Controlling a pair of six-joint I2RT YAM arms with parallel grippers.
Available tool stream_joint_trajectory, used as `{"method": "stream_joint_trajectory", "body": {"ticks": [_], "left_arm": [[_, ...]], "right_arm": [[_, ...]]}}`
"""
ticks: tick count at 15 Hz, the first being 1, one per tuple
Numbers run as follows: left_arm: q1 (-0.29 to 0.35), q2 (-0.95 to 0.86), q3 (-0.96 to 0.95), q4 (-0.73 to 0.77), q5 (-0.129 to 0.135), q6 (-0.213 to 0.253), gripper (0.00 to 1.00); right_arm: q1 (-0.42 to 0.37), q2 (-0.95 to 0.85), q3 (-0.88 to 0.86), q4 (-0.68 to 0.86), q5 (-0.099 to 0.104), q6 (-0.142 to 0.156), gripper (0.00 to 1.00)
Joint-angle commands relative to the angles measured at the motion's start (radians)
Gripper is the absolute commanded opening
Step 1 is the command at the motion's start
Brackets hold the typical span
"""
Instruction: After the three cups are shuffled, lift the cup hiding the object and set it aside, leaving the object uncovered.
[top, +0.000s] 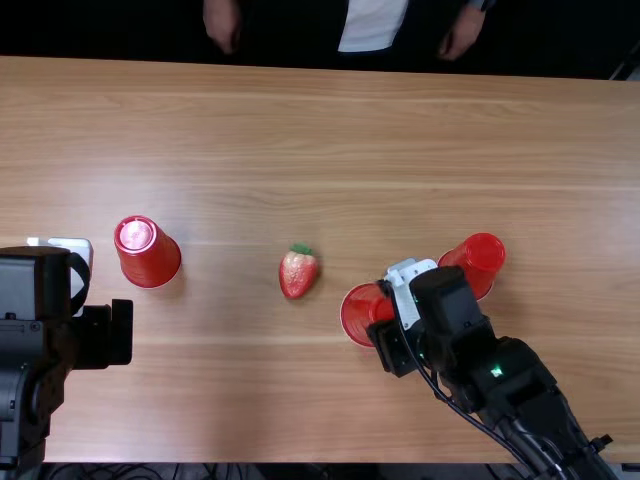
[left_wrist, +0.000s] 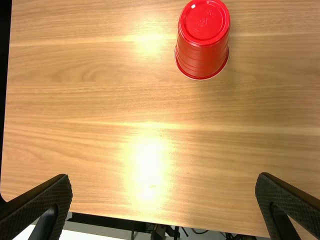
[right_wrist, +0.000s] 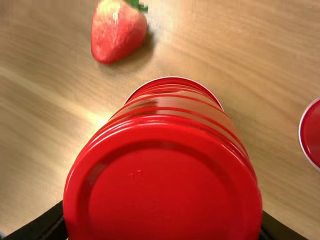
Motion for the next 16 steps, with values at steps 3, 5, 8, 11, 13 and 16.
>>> {"method": "stream_joint_trajectory", "body": {"ticks": [3,5,8,11,13,16], "left_arm": [[-0.002,-0.033,-0.010,-0.001,0.004,-0.003,1.00],[0.000,-0.033,-0.010,-0.001,0.004,-0.003,1.00],[0.003,-0.034,-0.010,-0.001,0.004,-0.002,1.00],[0.004,-0.034,-0.010,-0.003,0.002,-0.002,1.00],[0.006,-0.034,-0.012,-0.003,0.002,-0.002,1.00],[0.000,-0.034,-0.026,-0.001,0.004,-0.002,1.00]], "right_arm": [[-0.003,0.041,-0.014,0.025,0.005,0.005,0.64],[-0.005,0.069,-0.015,0.021,0.003,0.003,0.86],[-0.005,0.069,-0.015,0.008,0.003,0.003,1.00],[-0.008,0.066,-0.005,0.005,0.003,0.005,1.00],[-0.009,0.055,0.017,0.003,0.003,0.007,1.00],[-0.043,0.021,0.129,-0.058,0.005,0.007,1.00]]}}
